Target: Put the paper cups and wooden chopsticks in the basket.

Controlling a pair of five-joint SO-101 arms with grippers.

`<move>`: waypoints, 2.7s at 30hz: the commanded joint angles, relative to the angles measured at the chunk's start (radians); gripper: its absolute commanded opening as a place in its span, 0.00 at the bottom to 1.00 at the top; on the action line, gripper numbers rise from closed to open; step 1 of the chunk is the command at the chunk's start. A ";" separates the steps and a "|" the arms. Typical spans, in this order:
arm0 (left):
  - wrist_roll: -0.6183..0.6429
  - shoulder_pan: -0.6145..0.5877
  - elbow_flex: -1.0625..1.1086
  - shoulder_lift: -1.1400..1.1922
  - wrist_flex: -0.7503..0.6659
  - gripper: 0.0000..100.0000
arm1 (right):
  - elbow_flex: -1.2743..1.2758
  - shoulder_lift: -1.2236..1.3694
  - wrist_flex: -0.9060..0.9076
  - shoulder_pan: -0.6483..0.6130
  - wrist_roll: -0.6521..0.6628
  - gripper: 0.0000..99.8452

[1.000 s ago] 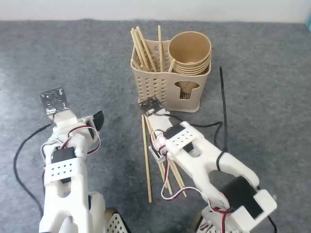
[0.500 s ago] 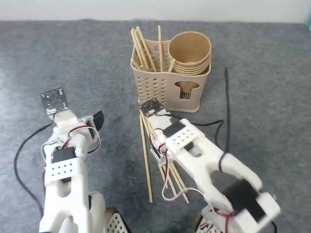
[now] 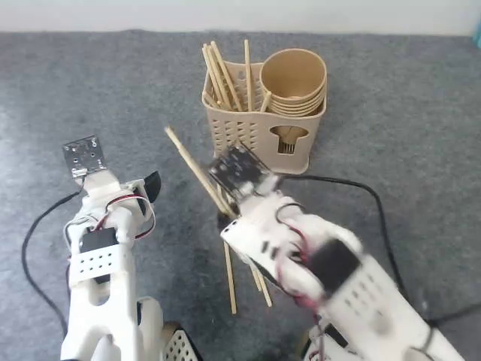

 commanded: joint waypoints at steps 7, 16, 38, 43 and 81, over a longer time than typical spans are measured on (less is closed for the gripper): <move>-0.014 -0.005 -0.010 -0.023 -0.023 0.29 | -0.037 -0.211 -0.463 0.056 0.074 0.01; -0.014 -0.005 -0.010 -0.021 -0.023 0.29 | -0.031 -0.143 -0.897 0.206 0.074 0.01; -0.014 -0.003 -0.010 -0.023 -0.025 0.29 | -0.210 0.595 -1.334 0.344 0.101 0.01; -0.014 -0.003 -0.012 -0.023 -0.025 0.29 | -0.204 0.624 -1.333 0.344 0.101 0.01; -0.012 -0.002 -0.012 -0.023 -0.025 0.29 | -0.160 -0.153 -0.168 0.398 -0.086 0.14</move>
